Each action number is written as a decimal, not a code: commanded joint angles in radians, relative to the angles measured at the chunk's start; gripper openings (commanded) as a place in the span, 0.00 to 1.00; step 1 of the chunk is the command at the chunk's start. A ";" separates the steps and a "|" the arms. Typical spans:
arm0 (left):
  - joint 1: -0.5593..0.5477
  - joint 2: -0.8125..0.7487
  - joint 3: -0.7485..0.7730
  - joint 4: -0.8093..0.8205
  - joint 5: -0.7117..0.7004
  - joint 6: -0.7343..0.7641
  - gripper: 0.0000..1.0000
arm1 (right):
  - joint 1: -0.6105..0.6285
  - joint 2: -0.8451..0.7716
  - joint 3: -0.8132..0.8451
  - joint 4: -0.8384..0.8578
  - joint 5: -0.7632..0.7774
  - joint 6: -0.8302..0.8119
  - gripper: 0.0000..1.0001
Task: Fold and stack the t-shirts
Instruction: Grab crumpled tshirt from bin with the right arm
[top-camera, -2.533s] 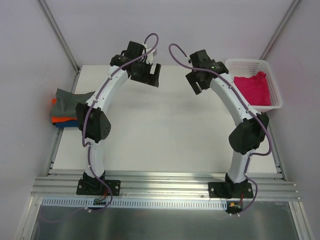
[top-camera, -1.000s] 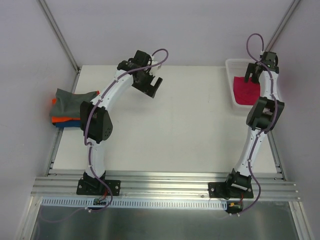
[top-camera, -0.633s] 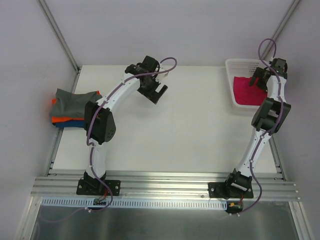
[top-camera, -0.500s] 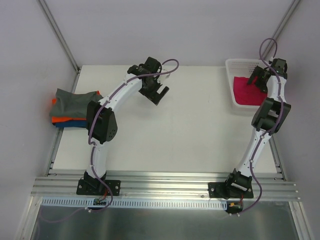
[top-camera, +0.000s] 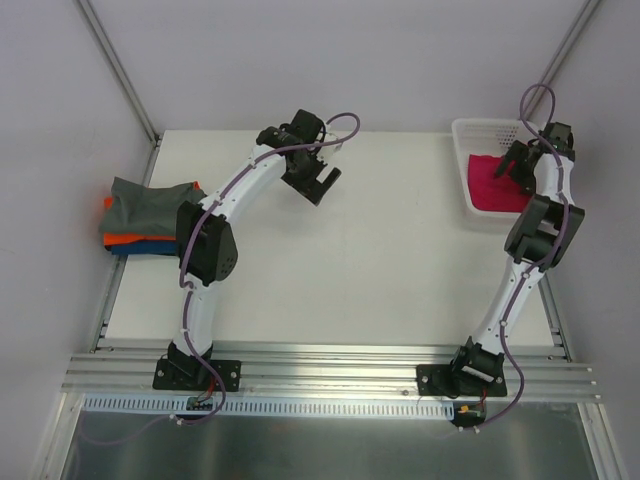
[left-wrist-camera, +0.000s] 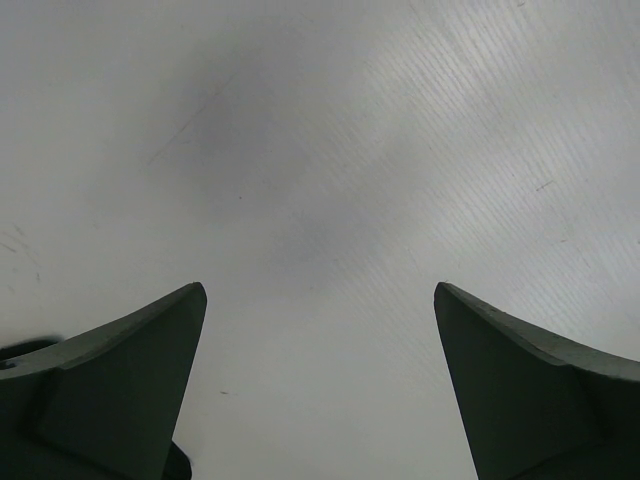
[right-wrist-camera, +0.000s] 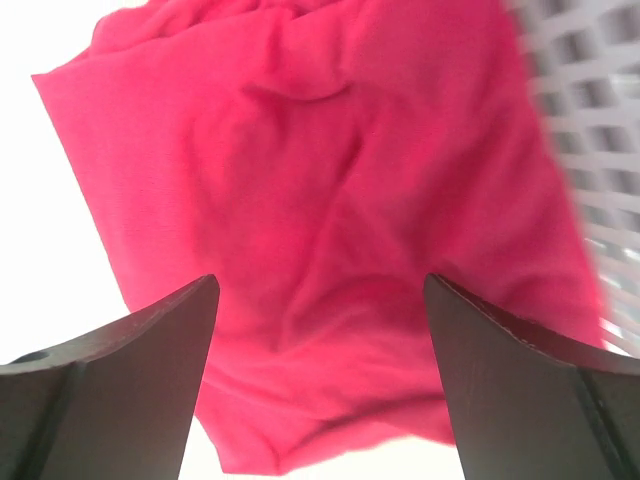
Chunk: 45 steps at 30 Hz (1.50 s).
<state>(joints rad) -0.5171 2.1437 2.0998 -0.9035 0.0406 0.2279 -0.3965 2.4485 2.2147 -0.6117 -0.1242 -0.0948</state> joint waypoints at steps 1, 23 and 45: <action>-0.004 0.013 0.045 -0.014 0.013 0.004 0.99 | 0.001 -0.121 0.008 -0.020 0.101 -0.071 0.87; -0.004 0.004 0.062 -0.015 0.051 -0.027 0.99 | 0.008 -0.164 -0.098 -0.039 0.241 -0.134 0.89; -0.023 0.021 0.108 -0.012 0.036 -0.030 0.99 | 0.005 -0.137 -0.228 -0.138 0.063 -0.098 0.48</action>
<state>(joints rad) -0.5224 2.1754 2.1597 -0.9035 0.0761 0.2012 -0.3908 2.3295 1.9995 -0.6895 0.0288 -0.2249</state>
